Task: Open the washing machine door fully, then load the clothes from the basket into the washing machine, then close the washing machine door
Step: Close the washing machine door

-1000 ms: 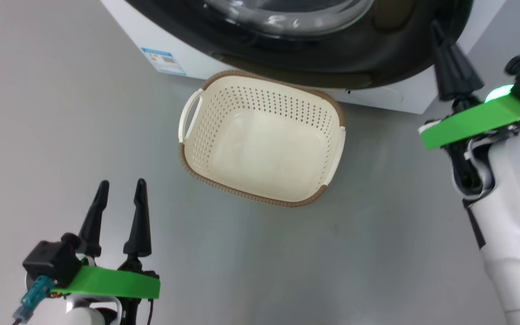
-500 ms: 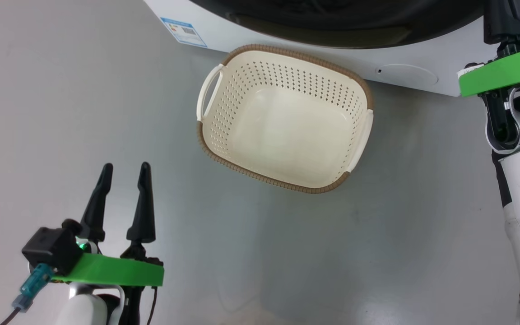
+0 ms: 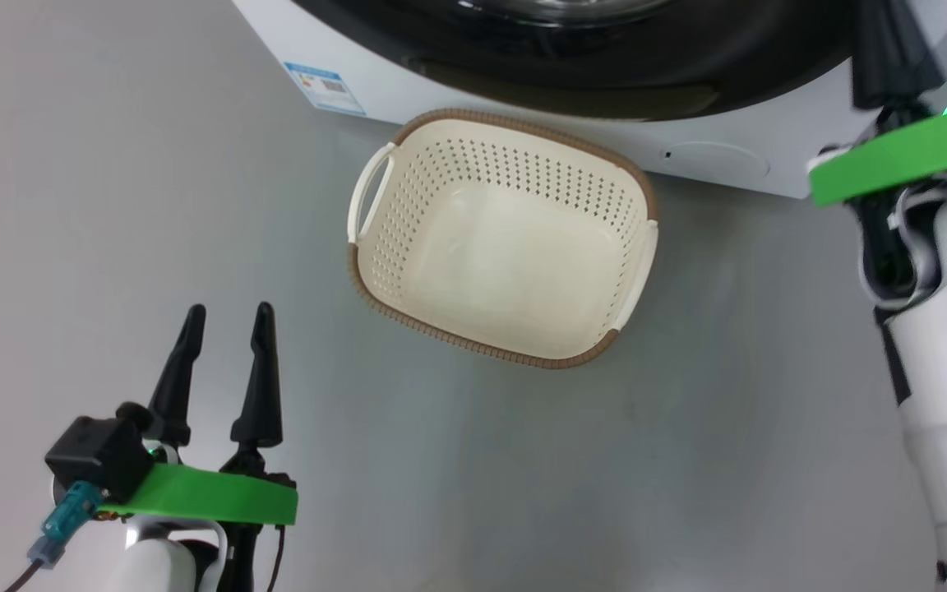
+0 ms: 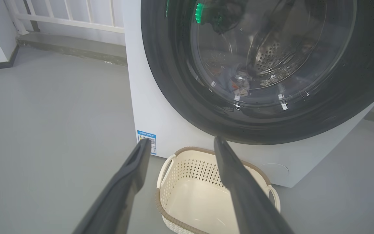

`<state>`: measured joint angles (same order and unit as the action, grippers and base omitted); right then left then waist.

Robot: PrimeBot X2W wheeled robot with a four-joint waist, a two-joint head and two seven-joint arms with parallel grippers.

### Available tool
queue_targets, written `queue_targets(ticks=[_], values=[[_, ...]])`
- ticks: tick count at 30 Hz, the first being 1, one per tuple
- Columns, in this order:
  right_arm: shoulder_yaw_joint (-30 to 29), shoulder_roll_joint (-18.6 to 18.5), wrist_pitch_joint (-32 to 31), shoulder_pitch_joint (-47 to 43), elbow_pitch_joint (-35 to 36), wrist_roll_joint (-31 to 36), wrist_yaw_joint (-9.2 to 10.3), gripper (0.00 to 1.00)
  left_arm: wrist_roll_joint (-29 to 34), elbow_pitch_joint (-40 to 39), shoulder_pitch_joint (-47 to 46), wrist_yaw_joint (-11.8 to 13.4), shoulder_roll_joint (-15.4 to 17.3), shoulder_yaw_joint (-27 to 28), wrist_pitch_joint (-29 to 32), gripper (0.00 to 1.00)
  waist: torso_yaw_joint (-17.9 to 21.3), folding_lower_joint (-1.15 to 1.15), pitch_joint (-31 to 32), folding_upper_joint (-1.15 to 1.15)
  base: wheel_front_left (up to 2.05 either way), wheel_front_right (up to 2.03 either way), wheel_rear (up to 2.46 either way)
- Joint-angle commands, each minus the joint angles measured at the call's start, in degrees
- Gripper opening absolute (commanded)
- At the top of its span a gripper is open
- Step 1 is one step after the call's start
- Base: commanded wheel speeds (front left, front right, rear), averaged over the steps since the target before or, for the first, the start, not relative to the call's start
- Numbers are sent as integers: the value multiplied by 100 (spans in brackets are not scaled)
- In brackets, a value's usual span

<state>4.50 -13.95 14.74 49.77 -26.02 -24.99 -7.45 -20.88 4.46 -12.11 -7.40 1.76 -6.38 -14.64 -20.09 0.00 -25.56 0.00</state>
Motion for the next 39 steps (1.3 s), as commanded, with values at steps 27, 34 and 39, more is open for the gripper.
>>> queue_targets(ticks=[27, 34, 39], values=[[427, 184, 26, -2639, 236, -162, -3, 100, 442, 683, 435, -9, 575, 712, -36, 100, 1450, 0, 1250, 0, 0, 0, 0], [285, 144, 26, -2991, 296, -156, -3, 100, 351, 787, 533, -9, 714, 740, -36, 100, 1790, 0, 1394, 0, 0, 0, 0], [132, 138, 26, -3232, 360, -138, -3, 100, 361, 813, 612, -9, 803, 776, -36, 100, 2042, 0, 1456, 0, 0, 0, 0]])
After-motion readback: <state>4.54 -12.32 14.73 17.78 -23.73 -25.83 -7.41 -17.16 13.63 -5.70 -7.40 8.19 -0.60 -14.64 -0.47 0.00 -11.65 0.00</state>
